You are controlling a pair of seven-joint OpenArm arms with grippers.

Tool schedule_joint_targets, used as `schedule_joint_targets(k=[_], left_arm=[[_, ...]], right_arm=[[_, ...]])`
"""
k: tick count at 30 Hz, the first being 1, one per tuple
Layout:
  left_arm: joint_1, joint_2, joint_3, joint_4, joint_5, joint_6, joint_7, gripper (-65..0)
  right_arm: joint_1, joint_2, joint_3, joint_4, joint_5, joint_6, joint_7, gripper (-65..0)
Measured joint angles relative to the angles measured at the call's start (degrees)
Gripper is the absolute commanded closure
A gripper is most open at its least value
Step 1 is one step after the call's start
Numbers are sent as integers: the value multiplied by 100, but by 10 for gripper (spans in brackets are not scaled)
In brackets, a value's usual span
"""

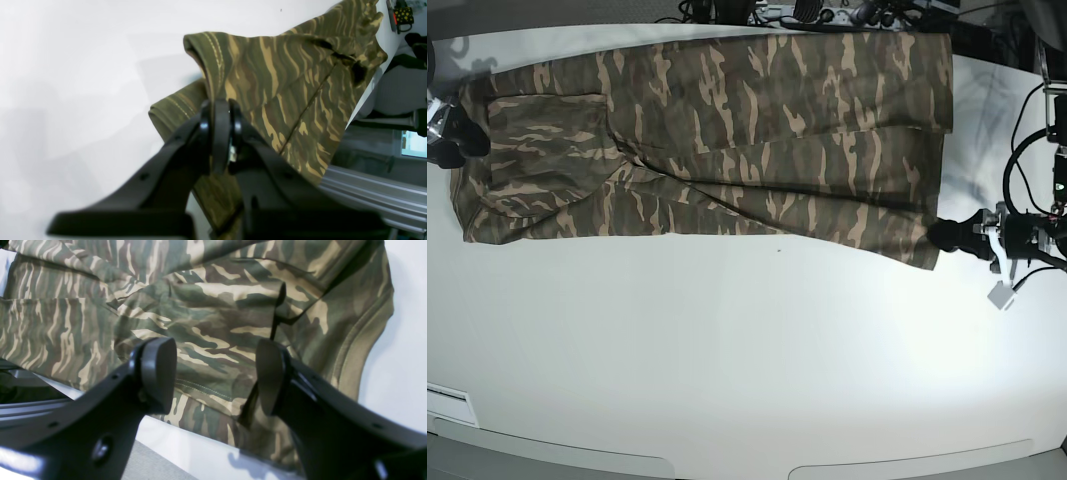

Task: Fold the T-shirt properly
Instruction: 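Pull the folded shirt edges outward with both grippers to straighten it, then hold the shirt ends with both grippers and stretch the folded shirt flat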

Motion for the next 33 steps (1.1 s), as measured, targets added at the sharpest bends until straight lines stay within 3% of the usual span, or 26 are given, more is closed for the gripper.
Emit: schedule_joint_targets(k=[4, 8, 11, 15, 18, 24, 29, 33], left_arm=[[111, -2, 0, 442, 39, -90, -33, 0], [695, -2, 0, 1440, 55, -136, -7, 0], [1121, 0, 28, 2317, 39, -243, 50, 0], [1294, -15, 26, 3093, -17, -529, 31, 0], [1375, -63, 26, 3185, 2, -555, 17, 0], [1370, -144, 26, 3180, 20, -562, 42, 0], [1436, -382, 26, 3178, 20, -562, 39, 0], [1517, -431, 26, 3141, 15, -564, 33, 0]], right_arm=[[33, -50, 0, -2, 0, 0, 50, -403], [203, -330, -2, -2, -44, -2, 247, -403], [317, -474, -4, 2, -785, 0, 984, -393], [332, -544, 0, -2, -1224, -4, 1320, -220], [350, -540, -17, -2, -1182, -2, 1342, -8], [345, -603, -605, -2, -1637, -2, 1510, 0], [341, -717, -1399, -2, -3056, 13, 2323, 0], [345, -710, -1738, -2, -3840, -2, 2695, 0]])
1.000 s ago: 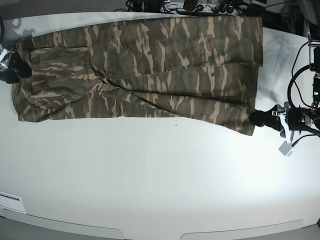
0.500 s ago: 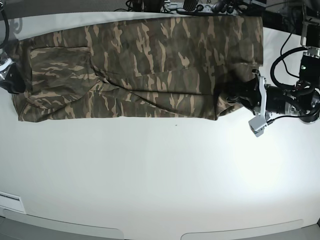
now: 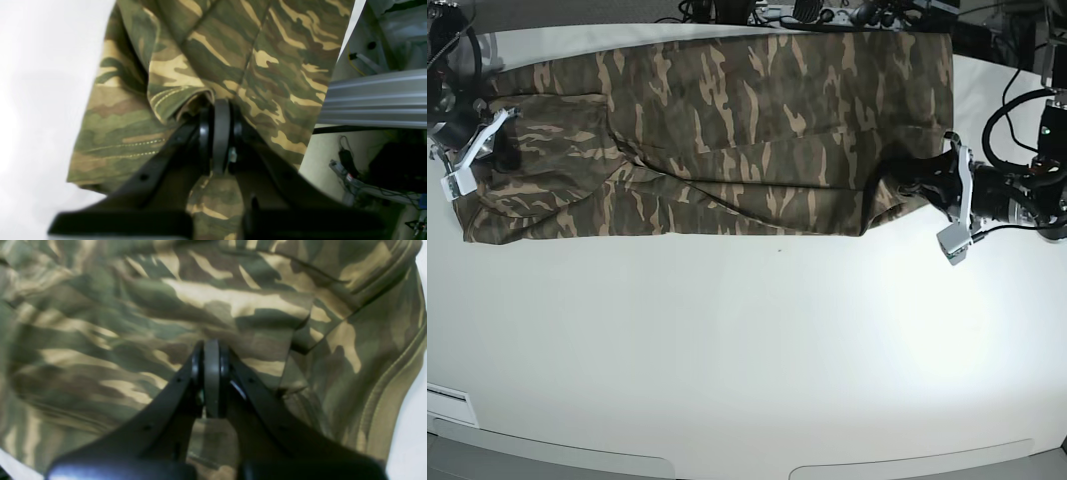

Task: Fold the T-shirt properly
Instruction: 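Hold the shirt ends with both grippers and stretch the folded shirt flat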

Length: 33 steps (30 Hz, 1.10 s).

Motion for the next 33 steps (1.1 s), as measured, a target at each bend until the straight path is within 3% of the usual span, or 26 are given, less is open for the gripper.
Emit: schedule_joint_targets(k=[2, 8, 16, 20, 24, 27, 29, 33], left_arm=[[20, -114, 0, -79, -22, 0, -44, 0], [94, -289, 0, -645, -20, 0, -33, 0], [94, -308, 0, -1137, 22, 0, -37, 0], [98, -297, 0, -1132, 1003, -2, -195, 0], [105, -295, 0, -1137, 2109, -2, -1268, 0], [42, -295, 0, -1137, 2444, -2, -1458, 0], [26, -297, 0, -1137, 2343, -4, -1471, 0], [39, -286, 0, -1137, 1226, -4, -955, 0]], right_arm=[[0, 2, -111, 0, -243, 0, 22, 0], [2, -4, -238, -2, -826, -581, 407, 0], [0, -7, -240, -4, -896, -608, 420, 0], [0, -7, -240, -7, -898, -608, 417, 0], [0, -9, -240, -4, -896, -627, 417, 0], [0, -7, -240, -4, -898, -654, 417, 0], [0, -7, -240, -4, -885, -654, 415, 0], [0, -7, -240, -7, -638, -649, 417, 0]])
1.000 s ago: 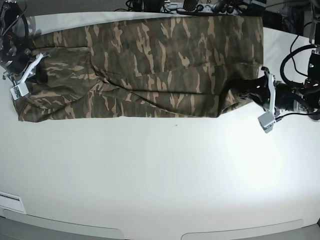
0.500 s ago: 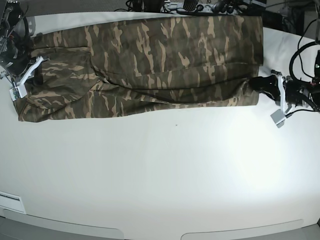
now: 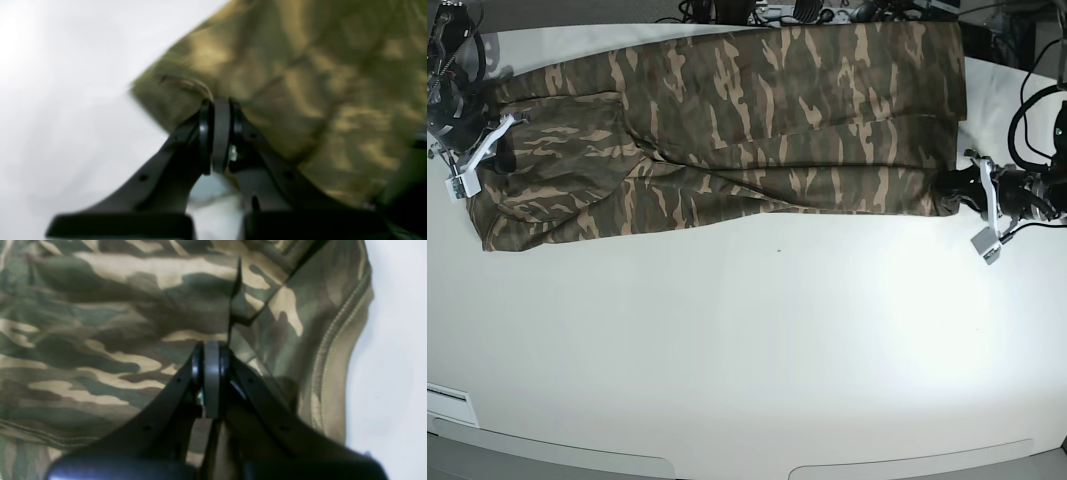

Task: Fold the T-shirt properly
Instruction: 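Hold the shirt ends with both grippers and stretch the folded shirt flat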

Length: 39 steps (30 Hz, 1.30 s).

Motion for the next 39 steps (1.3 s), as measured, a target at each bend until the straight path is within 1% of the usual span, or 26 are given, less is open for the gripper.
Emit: schedule_joint_targets(k=[3, 4, 5, 10, 11, 12, 13, 14, 15, 16, 17, 18, 19, 22, 24, 25, 26, 30, 31, 33, 34, 35, 37, 39], left_arm=[[-9, 44, 0, 0, -841, 0, 566, 0], [-9, 46, 0, 2, -1036, 0, 752, 0], [-9, 39, 0, 2, -1073, 2, 885, 0], [-11, 37, 0, 0, -632, 0, 863, 0], [-9, 37, 0, 0, -597, 0, 820, -62], [-7, 39, 0, 0, -599, 0, 767, -156], [-9, 39, 0, 0, -599, 0, 710, -260], [-11, 37, 0, 0, -601, 0, 702, -349], [-9, 37, 0, 0, -577, 0, 673, -416], [-4, 39, 0, 0, -468, 0, 555, -451], [0, 39, 0, 0, -275, -2, 417, -459], [0, 39, 0, 0, -17, 0, 238, -458], [-7, 39, 0, 0, 262, 0, 42, -458], [-7, 37, 0, 0, 960, 0, -433, -458], [-7, 37, 0, 0, 1276, 260, -767, -458], [-13, 37, 0, 0, 1357, 348, -876, -458], [-15, 37, 0, 0, 1423, 352, -949, -458], [-11, 39, 0, 0, 1799, 354, -1040, -458], [-13, 39, 0, 2, 1978, 535, -1045, -458], [-11, 42, 0, 4, 2365, 1008, -1062, -458], [-13, 37, 0, 4, 2385, 1126, -1054, -458], [-15, 37, 0, 4, 2361, 1172, -981, -458], [-26, 39, 0, 7, 2068, 1169, -828, -458], [-22, 39, 0, 52, 1987, 1121, -772, -458]], right_arm=[[4, 0, 0, 2, 2, 28, -2, 0], [2, 0, 0, 2, 0, 31, -2, 0], [2, -2, 0, 2, 0, 31, -2, 0], [20, -2, 0, 0, 157, 39, -24, 0], [52, 0, 0, 0, 208, 17, -87, 0], [103, 0, -2, 0, 214, -28, -133, -49], [162, -7, -2, 0, 212, -92, -160, -116], [203, -9, -2, 0, 212, -223, -160, -181], [210, -9, -2, 0, 212, -247, -155, -244], [210, 0, -2, 0, 216, -262, -155, -298], [203, 2, -2, 0, 216, -258, -205, -335], [188, 2, -2, 0, 205, -262, -293, -352], [175, 2, -2, -2, 192, -264, -369, -352], [192, 2, 0, -4, 212, -260, -369, -352], [192, 0, 0, -4, 214, -260, -369, -352], [190, 0, -2, -4, 210, -260, -372, -352], [190, 2, -2, -4, 210, -262, -372, -352], [173, 2, -2, -4, 205, -260, -372, -352], [160, 0, 0, -4, 199, -262, -393, -352], [155, 0, -2, -4, 197, -262, -415, -352], [160, 0, -2, -4, 195, -262, -415, -352], [162, 0, -2, -4, 197, -260, -411, -352], [160, 0, -2, -4, 195, -262, -413, -352], [160, 0, -2, -4, 195, -260, -413, -352]])
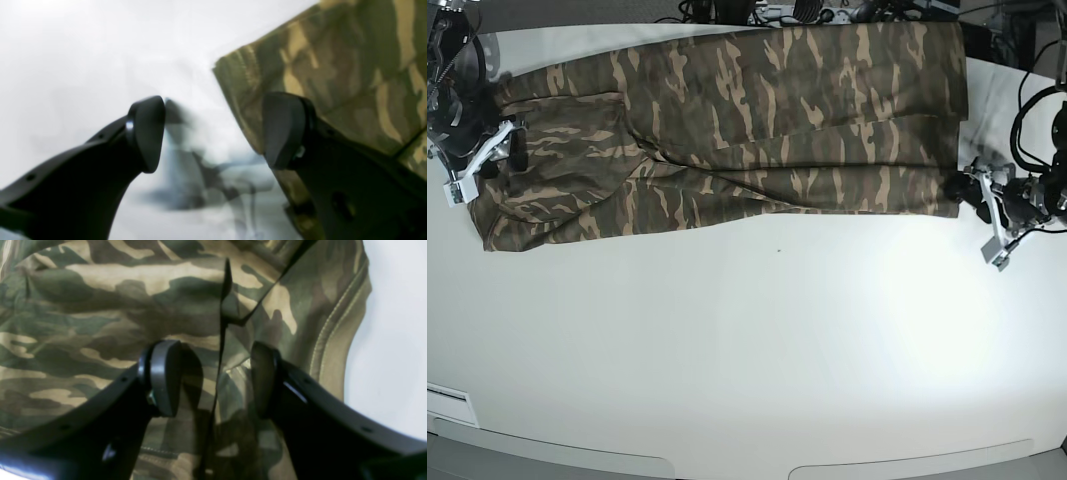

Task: Fold the T-shirt properly
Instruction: 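Hold the shirt ends with both grippers and stretch the folded shirt flat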

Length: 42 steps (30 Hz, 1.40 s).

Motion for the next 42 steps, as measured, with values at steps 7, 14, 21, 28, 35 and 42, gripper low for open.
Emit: schedule_joint_targets(k=[7, 14, 21, 28, 35, 42], left_arm=[[9, 485, -1248, 160, -1108, -258, 468, -458], [232, 800, -2472, 160, -2356, -684, 1054, -458], [1078, 885, -2439, 146, -1873, -782, 892, -458], [1178, 1438, -2452, 146, -1897, -782, 833, -458], [1187, 1762, -2455, 146, -1604, -866, 719, -458], [1176, 1757, -2765, 146, -1126, -682, 376, -458]], right_arm=[[0, 0, 2, 0, -2, -2, 0, -352], [0, -13, 2, 0, -7, -2, -20, -352], [0, -11, 2, 0, -11, -4, -59, -352], [0, -11, 0, 0, -2, -2, -61, -351], [0, -13, 0, 0, -2, -2, -125, -352], [0, -13, 0, 0, -2, -2, -127, -351]])
